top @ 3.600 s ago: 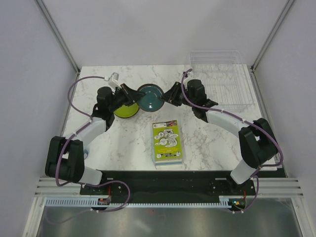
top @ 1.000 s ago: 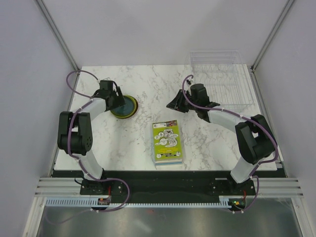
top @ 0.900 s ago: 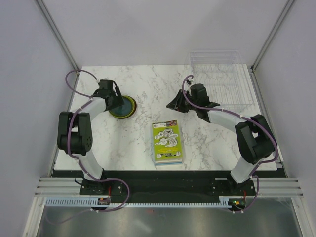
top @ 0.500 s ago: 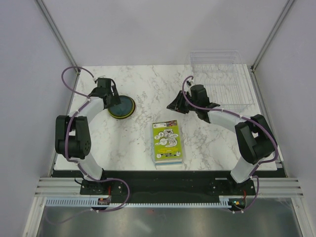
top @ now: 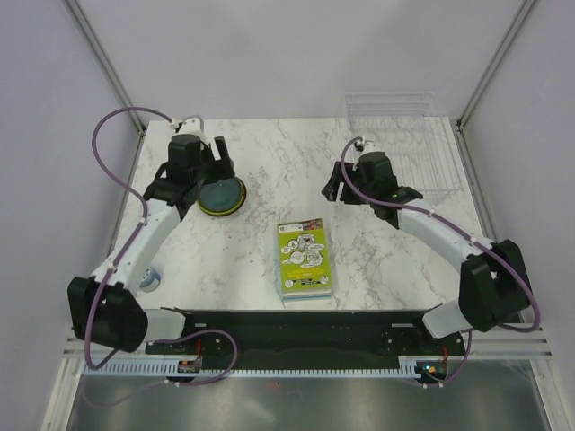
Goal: Unload the plates from the dish rack
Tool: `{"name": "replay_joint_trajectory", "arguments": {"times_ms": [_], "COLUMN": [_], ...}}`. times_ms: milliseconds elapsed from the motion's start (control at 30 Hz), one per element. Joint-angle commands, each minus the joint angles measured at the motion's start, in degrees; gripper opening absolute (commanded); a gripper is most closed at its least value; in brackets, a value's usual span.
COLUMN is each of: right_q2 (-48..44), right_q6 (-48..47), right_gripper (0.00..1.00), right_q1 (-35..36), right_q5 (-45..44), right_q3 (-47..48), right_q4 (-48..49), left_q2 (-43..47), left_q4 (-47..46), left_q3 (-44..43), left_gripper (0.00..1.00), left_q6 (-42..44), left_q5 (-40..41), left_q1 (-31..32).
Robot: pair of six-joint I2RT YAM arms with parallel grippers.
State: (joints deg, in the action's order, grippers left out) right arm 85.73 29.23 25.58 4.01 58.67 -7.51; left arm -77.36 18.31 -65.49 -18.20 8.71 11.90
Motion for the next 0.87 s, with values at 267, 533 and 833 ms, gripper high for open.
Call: {"name": "replay_joint_trajectory", "arguments": {"times_ms": [267, 533, 833], "right_q2": [-23.9, -29.7, -34.3], "right_q6": [-18.6, -25.0, -24.7], "right_gripper": [0.98, 0.98, 0.98], "right_q1": [-0.2, -0.2, -0.2], "right_q5": [-34.4, -42.6, -42.1], "right_q3": [-7.3, -16.9, -22.6], "right_q4": [-4.2, 4.2, 9.4], "left_q2": [21.4, 28.3, 30.0], "left_q4": [-9.9, -16.4, -17.0], "left_q3": [11.0, 21.6, 23.4], "left_gripper": [1.0, 1.0, 1.0], "left_q6": [8.2, 9.3, 9.8], "left_q5": [-4.7, 1.7, 3.8], "left_q1": [7.8, 10.2, 10.6]}}
